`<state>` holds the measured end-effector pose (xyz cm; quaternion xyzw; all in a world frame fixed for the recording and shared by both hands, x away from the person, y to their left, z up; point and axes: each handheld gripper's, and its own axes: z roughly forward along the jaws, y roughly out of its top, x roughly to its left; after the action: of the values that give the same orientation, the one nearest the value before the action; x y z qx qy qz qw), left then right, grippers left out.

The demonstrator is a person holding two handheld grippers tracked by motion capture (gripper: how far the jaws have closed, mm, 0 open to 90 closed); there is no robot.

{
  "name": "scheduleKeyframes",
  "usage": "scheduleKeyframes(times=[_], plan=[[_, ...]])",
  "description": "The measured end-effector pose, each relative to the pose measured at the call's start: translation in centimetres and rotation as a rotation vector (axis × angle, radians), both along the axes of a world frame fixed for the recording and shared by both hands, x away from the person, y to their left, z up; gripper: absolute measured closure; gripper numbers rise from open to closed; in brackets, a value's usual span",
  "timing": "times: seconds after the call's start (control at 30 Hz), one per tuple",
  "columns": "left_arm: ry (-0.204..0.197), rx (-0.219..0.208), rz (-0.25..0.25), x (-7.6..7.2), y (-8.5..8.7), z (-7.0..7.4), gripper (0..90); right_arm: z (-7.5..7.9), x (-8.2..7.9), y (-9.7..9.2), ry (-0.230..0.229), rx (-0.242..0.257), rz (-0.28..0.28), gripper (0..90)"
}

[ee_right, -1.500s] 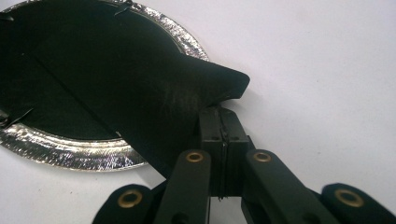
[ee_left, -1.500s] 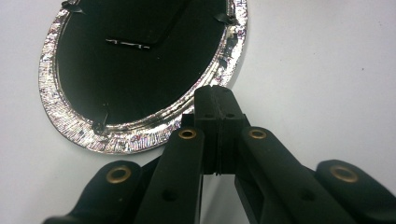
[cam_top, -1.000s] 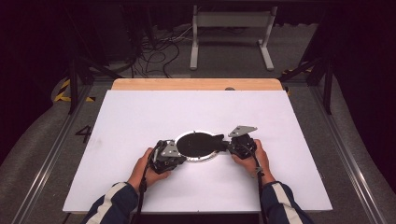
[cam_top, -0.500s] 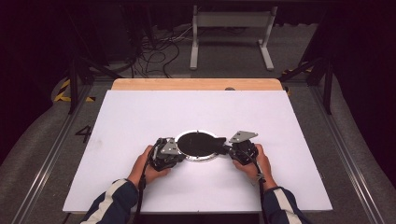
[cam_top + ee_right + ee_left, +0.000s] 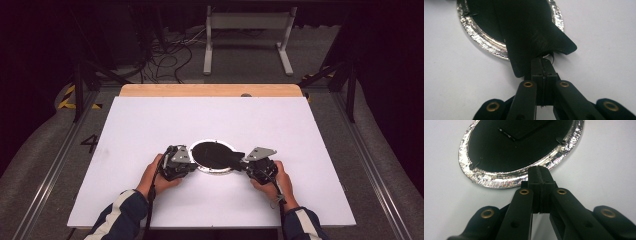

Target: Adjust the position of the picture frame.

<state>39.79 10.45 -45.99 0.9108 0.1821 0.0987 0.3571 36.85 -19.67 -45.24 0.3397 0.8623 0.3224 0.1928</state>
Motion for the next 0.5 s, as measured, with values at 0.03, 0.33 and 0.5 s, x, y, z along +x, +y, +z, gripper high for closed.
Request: scheduleKeyframes(times=[0.03,0.33,0.5], plan=[[0.000,0.000,0.000,0.0,0.0,0.0,90.0,0.0,0.0,0.0,0.000,0.000,0.000,90.0],[-0.007,0.000,0.019,0.6,0.1,0.0,90.0,0.1,-1.2,0.1,0.016,0.002,0.034,90.0],[0.000,-0.010,0.032,1.0,0.2,-0.1,90.0,0.1,-1.9,0.3,0.022,0.000,0.051,90.0]])
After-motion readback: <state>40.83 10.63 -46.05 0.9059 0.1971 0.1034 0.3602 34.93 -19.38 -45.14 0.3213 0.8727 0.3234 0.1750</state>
